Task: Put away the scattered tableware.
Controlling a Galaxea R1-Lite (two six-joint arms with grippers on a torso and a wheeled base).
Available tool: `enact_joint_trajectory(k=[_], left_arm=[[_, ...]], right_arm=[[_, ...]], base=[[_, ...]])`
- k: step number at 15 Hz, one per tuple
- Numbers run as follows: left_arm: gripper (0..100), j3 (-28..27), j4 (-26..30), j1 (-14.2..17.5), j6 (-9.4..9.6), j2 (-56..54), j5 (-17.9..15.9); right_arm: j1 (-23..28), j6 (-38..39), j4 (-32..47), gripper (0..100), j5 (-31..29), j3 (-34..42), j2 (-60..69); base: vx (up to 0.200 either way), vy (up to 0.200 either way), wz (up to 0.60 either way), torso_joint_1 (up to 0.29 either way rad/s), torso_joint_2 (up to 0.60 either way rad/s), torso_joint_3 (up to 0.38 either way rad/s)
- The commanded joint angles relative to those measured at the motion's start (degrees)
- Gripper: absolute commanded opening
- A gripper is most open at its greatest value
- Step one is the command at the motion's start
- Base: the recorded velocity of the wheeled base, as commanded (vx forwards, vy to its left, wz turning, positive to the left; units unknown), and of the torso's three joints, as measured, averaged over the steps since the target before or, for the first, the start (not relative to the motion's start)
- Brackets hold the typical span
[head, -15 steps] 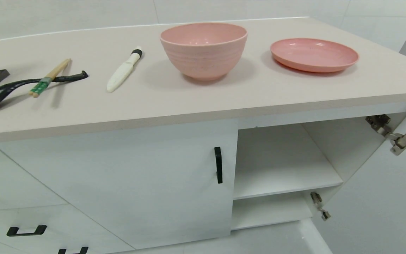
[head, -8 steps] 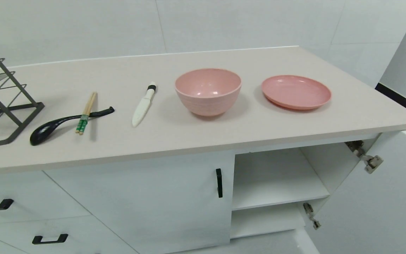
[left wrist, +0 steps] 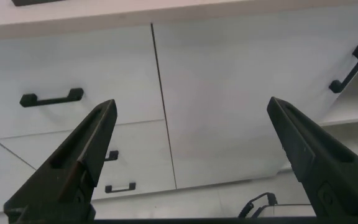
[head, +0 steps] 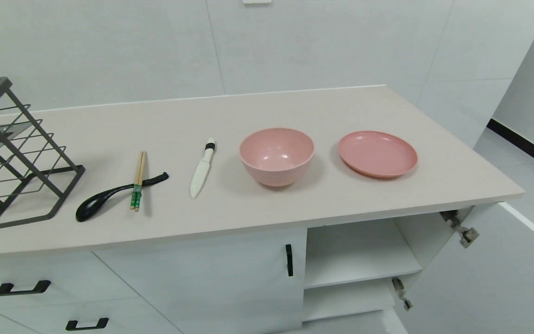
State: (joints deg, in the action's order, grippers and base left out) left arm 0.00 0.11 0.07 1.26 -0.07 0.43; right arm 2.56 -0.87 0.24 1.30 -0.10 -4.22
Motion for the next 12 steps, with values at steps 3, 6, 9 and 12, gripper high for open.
enact_joint_trajectory(k=[3,6,9,12], left_arm=[[100,0.0,0.1,0.0,-0.03,0.1,0.0],[100,0.0,0.1,0.0,-0.03,0.1,0.1],[100,0.0,0.1,0.0,-0.03,0.1,0.1],[100,0.0,0.0,0.0,-0.03,0.1,0.1]], right_arm=[[0.0,0.0,0.0,100,0.0,0.0,-0.1],[0.0,0.0,0.0,100,0.0,0.0,-0.1],[0.0,0.0,0.0,100,0.0,0.0,-0.1],[0.0,0.0,-0.1,100,0.0,0.0,-0.1]], base=[[0.000,0.000,0.00,0.299,-0.51,-0.245],[0.000,0.000,0.00,0.279,-0.52,-0.251],[0.000,0.000,0.00,0.279,-0.55,-0.261],[0.000,0.000,0.00,0.294,-0.57,-0.271]])
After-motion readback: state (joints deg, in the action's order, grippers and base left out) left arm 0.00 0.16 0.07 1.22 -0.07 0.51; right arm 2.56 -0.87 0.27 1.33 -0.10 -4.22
